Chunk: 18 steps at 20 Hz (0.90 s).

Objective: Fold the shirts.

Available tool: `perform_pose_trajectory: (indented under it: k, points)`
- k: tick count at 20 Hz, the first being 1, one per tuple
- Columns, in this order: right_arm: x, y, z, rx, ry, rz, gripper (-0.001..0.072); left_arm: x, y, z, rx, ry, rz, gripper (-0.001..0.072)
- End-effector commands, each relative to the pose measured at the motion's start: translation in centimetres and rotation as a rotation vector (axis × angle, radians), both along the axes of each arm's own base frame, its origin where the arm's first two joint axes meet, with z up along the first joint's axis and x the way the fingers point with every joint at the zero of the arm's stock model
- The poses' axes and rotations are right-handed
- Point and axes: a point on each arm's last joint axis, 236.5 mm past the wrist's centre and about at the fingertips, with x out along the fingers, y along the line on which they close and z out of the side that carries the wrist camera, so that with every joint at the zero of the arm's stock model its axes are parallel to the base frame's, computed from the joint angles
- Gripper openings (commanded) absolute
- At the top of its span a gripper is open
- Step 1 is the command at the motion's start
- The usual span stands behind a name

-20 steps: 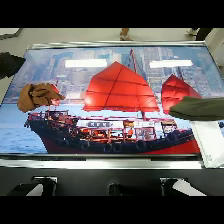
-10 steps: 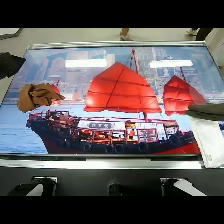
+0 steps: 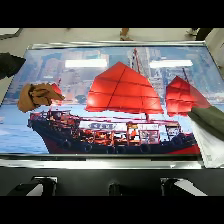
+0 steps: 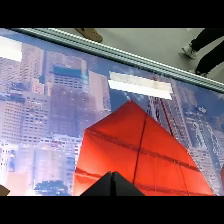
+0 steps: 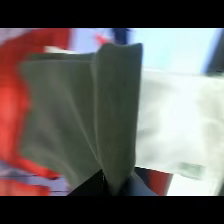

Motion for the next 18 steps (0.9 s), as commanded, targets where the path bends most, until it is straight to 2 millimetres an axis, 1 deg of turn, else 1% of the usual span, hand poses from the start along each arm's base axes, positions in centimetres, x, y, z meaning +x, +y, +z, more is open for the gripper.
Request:
perform_pose_trajectory:
  k: [1,3,4,6,8,9,10,11,12,13,14,15,16,17,18]
  points:
    - [-5.0,1.0,-6.4,0.059,0.211,-0.025,0.0045,-0.1,-0.3,0.2,-0.013,-0.003,-0.007,0.0029]
    - [-5.2,1.3,-9.3,0.067,0.215,-0.025,0.0046,-0.1,-0.3,0.2,-0.016,-0.004,-0.008,0.0029]
    - [-5.3,1.4,-10.3,0.066,0.218,-0.028,0.0046,0.0,-0.3,0.2,-0.016,-0.004,-0.008,0.0029]
    - [-5.9,1.6,-11.6,0.069,0.241,-0.031,0.0046,0.0,-0.3,0.1,-0.016,-0.002,-0.008,0.0029]
    - [-6.3,2.6,-12.7,0.103,0.256,-0.04,0.0047,0.1,-0.3,0.0,-0.017,0.002,-0.007,0.003]
    - [-6.5,3.0,-13.1,0.12,0.261,-0.048,0.0069,0.1,-0.3,0.0,-0.017,0.003,-0.007,0.0029]
    - [-6.5,3.1,-13.2,0.125,0.262,-0.059,0.0283,0.2,-0.3,-0.1,-0.017,0.003,-0.007,0.003]
    - [-6.4,2.9,-12.9,0.114,0.258,-0.053,0.0459,0.2,-0.3,-0.1,-0.017,0.003,-0.007,0.0029]
    - [-6.2,2.3,-12.3,0.094,0.252,-0.047,0.0494,0.2,-0.3,-0.1,-0.017,0.003,-0.007,0.003]
    - [-5.9,1.3,-11.0,0.061,0.24,-0.05,0.0495,0.2,-0.3,0.0,-0.018,-0.001,-0.006,0.003]
    - [-4.9,0.0,-8.8,0.016,0.199,-0.053,0.0495,0.2,-0.3,0.3,-0.018,-0.007,-0.006,0.0029]
    - [-2.6,-1.5,-5.8,-0.038,0.101,-0.061,0.0495,0.2,-0.5,1.4,-0.018,-0.032,-0.009,0.0028]
    - [1.1,-3.2,-1.4,-0.125,-0.062,-0.053,0.0495,0.3,-0.8,3.0,0.005,-0.088,-0.013,0.0027]
    - [4.8,-4.3,3.3,-0.227,-0.205,-0.014,0.0494,0.7,-1.1,4.9,0.085,-0.168,-0.013,0.0026]
    - [8.8,-4.2,8.3,-0.349,-0.315,0.071,0.0493,1.4,-0.8,5.7,0.195,-0.205,0.013,0.0024]
